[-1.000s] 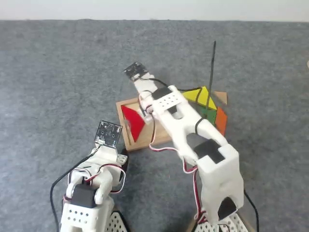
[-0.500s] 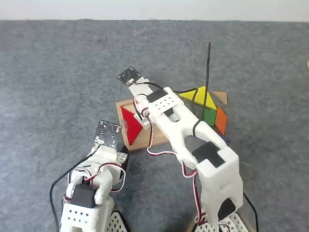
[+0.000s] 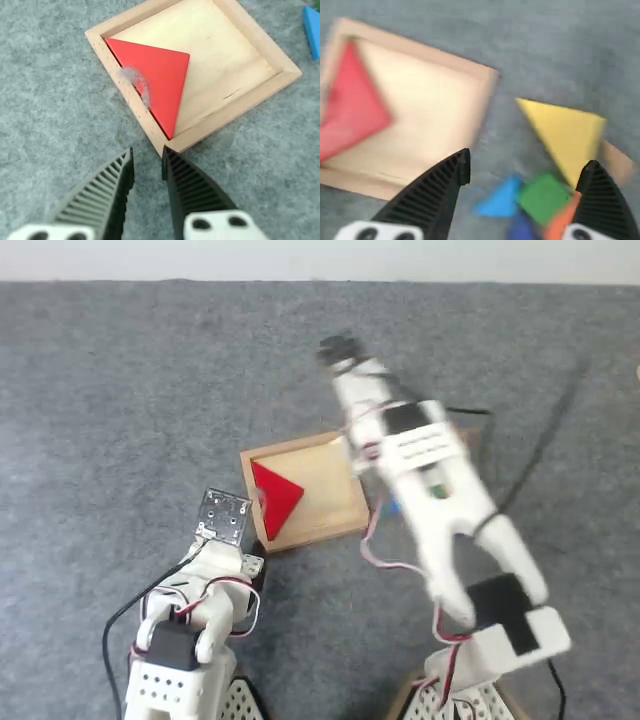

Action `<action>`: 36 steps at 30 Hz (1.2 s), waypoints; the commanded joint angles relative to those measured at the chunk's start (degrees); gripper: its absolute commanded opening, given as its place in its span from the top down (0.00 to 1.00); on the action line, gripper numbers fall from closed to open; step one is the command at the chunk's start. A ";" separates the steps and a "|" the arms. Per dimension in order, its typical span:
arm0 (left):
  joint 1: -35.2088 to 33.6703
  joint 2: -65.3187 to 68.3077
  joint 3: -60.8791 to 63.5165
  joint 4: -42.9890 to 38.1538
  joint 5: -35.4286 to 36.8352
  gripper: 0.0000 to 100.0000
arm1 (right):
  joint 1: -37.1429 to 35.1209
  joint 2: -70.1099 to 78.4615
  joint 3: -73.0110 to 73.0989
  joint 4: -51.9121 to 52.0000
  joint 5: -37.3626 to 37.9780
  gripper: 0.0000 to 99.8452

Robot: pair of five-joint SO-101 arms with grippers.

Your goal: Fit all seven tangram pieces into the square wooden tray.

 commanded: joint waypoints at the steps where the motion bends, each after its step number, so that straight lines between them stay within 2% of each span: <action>1: -0.53 -1.23 -0.31 0.44 0.35 0.91 | 8.92 -4.53 -0.53 1.01 4.22 0.65; 4: -0.53 -1.23 -0.31 0.62 0.35 0.91 | 11.65 -2.42 -0.70 -1.19 6.95 0.65; 10: -0.53 -1.23 -0.31 0.62 0.35 0.91 | 11.38 5.32 -1.23 -7.08 10.20 0.65; 20: -0.53 -1.23 -0.31 0.62 0.35 0.91 | 9.36 15.52 -7.82 -8.75 35.25 0.64; 25: -0.53 -1.23 -0.31 0.62 0.35 0.91 | 9.71 19.65 -9.93 -8.75 44.66 0.59; 29: -0.53 -1.23 -0.31 0.62 0.35 0.91 | 9.80 23.43 -12.48 -9.10 47.38 0.59; 36: -0.53 -1.23 -0.31 0.62 0.35 0.91 | 9.89 30.46 -19.08 -8.75 47.47 0.59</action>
